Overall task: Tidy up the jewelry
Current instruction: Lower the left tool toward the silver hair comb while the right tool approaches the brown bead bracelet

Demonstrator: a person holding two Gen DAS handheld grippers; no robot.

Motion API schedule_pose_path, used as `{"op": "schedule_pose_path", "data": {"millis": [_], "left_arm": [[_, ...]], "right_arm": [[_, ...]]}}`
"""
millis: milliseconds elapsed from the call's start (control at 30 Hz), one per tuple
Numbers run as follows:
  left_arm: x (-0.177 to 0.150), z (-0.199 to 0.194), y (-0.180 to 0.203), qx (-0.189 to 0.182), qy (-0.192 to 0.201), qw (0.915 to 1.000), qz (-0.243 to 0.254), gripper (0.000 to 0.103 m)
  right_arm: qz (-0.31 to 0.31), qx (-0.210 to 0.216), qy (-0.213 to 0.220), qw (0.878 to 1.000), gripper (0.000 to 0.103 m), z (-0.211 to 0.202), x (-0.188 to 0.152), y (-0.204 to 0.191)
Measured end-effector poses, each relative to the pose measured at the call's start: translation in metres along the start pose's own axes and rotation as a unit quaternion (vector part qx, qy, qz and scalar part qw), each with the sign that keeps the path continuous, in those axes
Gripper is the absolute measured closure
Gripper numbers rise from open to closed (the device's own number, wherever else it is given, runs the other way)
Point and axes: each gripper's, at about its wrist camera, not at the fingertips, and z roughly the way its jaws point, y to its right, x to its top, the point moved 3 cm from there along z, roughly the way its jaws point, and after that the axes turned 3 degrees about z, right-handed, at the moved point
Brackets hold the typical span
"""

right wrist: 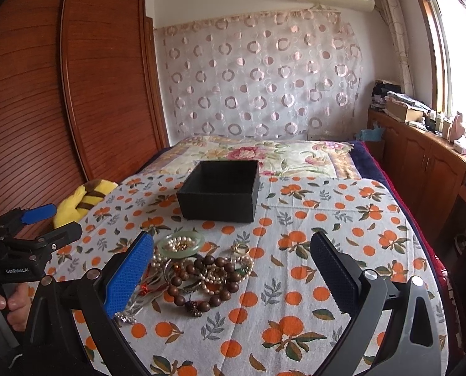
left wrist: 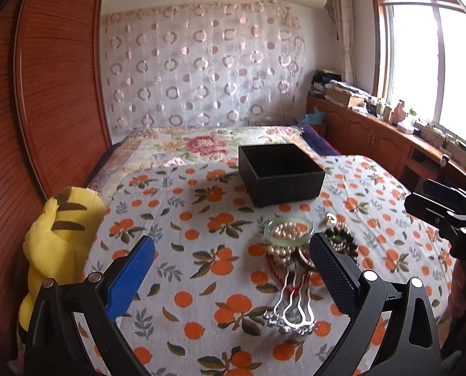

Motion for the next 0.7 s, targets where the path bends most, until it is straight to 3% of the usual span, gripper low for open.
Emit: {"op": "schedule_pose_path", "data": {"millis": [200,467,700], "left_arm": [[-0.02,0.014,-0.006,-0.015,-0.029,0.9995,-0.002,0.008],[-0.044,0.029,-0.001,-0.053,-0.071,0.996,0.004,0.008],[-0.056,0.039,0.015,-0.077,-0.105,0.9912,0.02,0.008]], "right_arm": [[-0.007,0.009,-0.02,1.0,0.004,0.015,-0.016,0.005],[-0.013,0.005,-0.052,0.999,0.024,0.03,-0.034,0.012],[-0.023,0.007,-0.078,0.997,0.025,0.04,-0.045,0.014]]}}
